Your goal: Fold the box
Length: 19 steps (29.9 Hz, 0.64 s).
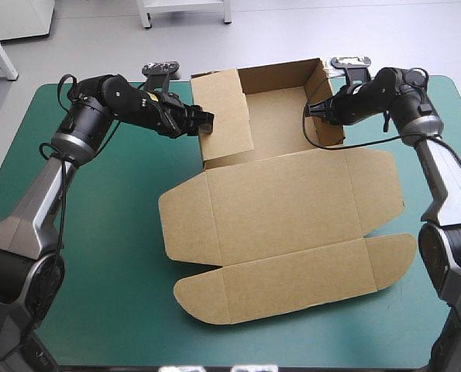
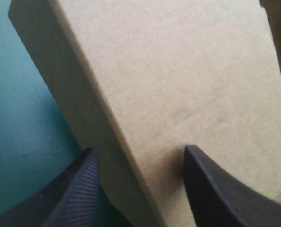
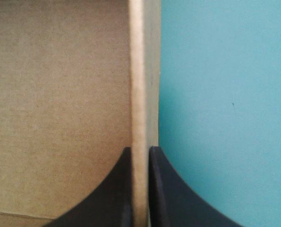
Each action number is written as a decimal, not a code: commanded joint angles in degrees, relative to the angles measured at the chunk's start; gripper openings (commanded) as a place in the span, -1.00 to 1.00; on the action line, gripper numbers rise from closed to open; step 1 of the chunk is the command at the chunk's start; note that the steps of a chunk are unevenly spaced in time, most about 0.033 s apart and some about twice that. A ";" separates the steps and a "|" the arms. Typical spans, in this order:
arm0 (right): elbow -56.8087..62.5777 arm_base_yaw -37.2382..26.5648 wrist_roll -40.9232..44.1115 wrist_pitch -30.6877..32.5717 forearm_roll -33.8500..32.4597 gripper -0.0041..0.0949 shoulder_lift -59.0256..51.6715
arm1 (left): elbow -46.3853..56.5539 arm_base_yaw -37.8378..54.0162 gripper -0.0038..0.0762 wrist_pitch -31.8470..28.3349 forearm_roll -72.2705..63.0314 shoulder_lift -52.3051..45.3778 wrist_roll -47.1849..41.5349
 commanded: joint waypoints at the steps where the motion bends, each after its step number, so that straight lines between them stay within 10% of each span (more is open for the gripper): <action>1: -1.94 -0.05 1.65 -3.21 7.24 -0.92 -3.79 | -1.75 -0.36 0.06 -1.32 0.04 -2.23 -0.76; 19: -2.05 -0.05 1.22 -2.55 8.24 -0.92 -3.91 | -1.79 -0.36 0.53 -5.67 -4.59 -2.24 0.00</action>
